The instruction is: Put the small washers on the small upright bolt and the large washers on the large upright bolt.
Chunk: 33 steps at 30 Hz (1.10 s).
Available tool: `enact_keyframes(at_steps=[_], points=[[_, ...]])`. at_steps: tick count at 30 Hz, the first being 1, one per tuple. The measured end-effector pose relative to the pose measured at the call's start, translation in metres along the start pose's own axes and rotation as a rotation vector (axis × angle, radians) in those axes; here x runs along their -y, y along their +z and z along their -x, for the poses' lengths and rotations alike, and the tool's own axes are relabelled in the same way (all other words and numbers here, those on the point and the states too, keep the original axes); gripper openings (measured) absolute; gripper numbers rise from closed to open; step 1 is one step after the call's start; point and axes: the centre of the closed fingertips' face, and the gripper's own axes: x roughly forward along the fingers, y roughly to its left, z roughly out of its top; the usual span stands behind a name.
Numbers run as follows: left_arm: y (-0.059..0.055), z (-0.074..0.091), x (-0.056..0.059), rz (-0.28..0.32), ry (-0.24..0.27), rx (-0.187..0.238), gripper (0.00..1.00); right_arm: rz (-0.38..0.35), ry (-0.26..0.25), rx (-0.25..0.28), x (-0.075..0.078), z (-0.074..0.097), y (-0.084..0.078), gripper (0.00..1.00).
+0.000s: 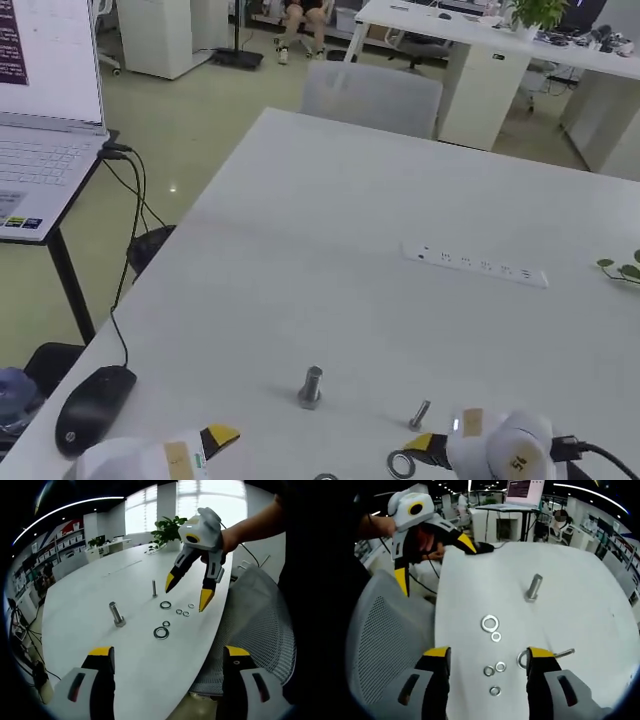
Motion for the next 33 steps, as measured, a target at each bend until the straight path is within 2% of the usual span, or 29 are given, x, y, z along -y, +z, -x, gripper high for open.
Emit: enact_keyframes(at_steps=[5, 20, 23, 30, 33], points=[[-0.001, 0.0, -0.001, 0.003, 0.0, -0.006, 0.88, 0.04, 0.014, -0.034, 0.002, -0.006, 0.001, 0.59], [-0.004, 0.003, -0.005, 0.015, 0.015, -0.01, 0.86, 0.098, 0.053, -0.097, 0.009, -0.026, -0.001, 0.53], [-0.005, 0.003, -0.005, 0.019, 0.015, -0.009, 0.85, 0.111, 0.064, -0.115, 0.01, -0.031, -0.002, 0.5], [-0.01, 0.003, -0.004, 0.025, 0.011, -0.021, 0.84, 0.169, 0.092, -0.164, 0.007, -0.044, -0.008, 0.46], [-0.011, 0.004, -0.003, 0.03, 0.012, -0.024, 0.83, 0.184, 0.092, -0.166, 0.007, -0.047, -0.006, 0.43]])
